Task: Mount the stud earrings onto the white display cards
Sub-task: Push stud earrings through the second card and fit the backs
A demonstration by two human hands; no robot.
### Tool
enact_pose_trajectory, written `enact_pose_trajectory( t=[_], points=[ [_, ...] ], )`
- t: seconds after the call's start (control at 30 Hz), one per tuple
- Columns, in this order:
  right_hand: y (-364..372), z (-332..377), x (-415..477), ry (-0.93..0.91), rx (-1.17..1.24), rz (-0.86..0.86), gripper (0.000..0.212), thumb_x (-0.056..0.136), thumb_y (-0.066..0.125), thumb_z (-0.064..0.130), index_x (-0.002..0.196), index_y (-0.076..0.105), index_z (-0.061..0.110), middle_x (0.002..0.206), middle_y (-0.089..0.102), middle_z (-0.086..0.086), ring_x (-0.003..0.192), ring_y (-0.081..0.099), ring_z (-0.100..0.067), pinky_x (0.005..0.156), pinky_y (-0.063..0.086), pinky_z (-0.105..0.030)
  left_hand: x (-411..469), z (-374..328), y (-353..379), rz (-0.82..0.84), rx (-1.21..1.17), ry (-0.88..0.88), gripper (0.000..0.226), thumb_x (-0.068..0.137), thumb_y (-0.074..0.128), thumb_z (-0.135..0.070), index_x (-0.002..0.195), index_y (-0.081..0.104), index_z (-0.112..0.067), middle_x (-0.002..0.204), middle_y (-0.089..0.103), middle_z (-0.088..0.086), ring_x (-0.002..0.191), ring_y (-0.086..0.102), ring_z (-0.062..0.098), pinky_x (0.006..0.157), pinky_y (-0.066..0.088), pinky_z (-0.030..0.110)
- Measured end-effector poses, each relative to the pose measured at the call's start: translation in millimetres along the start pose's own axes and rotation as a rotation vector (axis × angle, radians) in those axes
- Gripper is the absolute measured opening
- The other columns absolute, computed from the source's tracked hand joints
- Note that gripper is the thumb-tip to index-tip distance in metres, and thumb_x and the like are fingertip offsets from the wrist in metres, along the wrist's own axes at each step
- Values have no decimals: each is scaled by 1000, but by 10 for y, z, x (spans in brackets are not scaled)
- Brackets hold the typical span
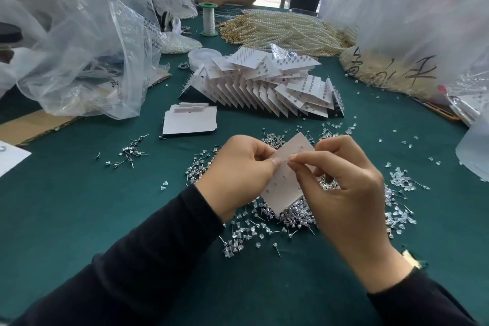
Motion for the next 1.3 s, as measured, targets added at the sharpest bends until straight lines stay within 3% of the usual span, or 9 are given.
enact_pose_trajectory(
  t=[0.2,0.57,0.7,0.87,1.03,1.3],
  points=[
    [18,-20,-17,13,-10,7,3,75,72,4,76,71,7,75,55,-4,62,52,-12,60,39,-10,3,16,15,15,-38,-25,17,88,55,-5,79,70,-6,88,70,18,78,62,25,83,51,46],
    [61,16,-79,59,-39,-50,7,73,73,-5,75,71,2,75,58,-6,64,50,-8,62,41,-10,-13,-12,7,-103,19,62,13,85,58,-4,81,71,-2,80,71,19,79,67,35,75,56,46],
    [54,33,-97,54,-26,-97,6,74,72,-4,76,71,2,76,58,-7,66,53,-11,62,45,-17,-25,-26,10,-126,7,89,14,84,59,-3,77,71,-7,76,71,18,71,67,30,70,54,41],
    [50,41,-93,50,-50,-98,6,74,70,-4,77,71,2,77,58,-5,69,50,-6,66,40,-7,-55,-10,66,-89,-31,76,15,86,58,-5,77,70,-2,76,70,23,63,59,21,62,50,32],
    [50,9,-90,56,-53,-71,8,73,73,-4,77,71,2,79,60,-5,69,53,-7,68,43,-8,-66,13,96,-77,-135,21,15,87,56,-2,81,67,5,83,66,33,63,56,25,62,47,33],
    [46,51,-80,15,-83,-83,4,75,70,-2,77,72,2,78,64,-6,71,58,-13,69,45,-13,-66,9,73,-102,-136,39,15,86,57,-3,75,68,-1,80,68,26,63,58,22,62,49,34]
  ],
)
Point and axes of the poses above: each hand's wrist, its own x-axis towards the middle knuckle, its own y-axis out of the palm, z = x × y, the point moved 6 cm from there along x, towards the middle knuckle
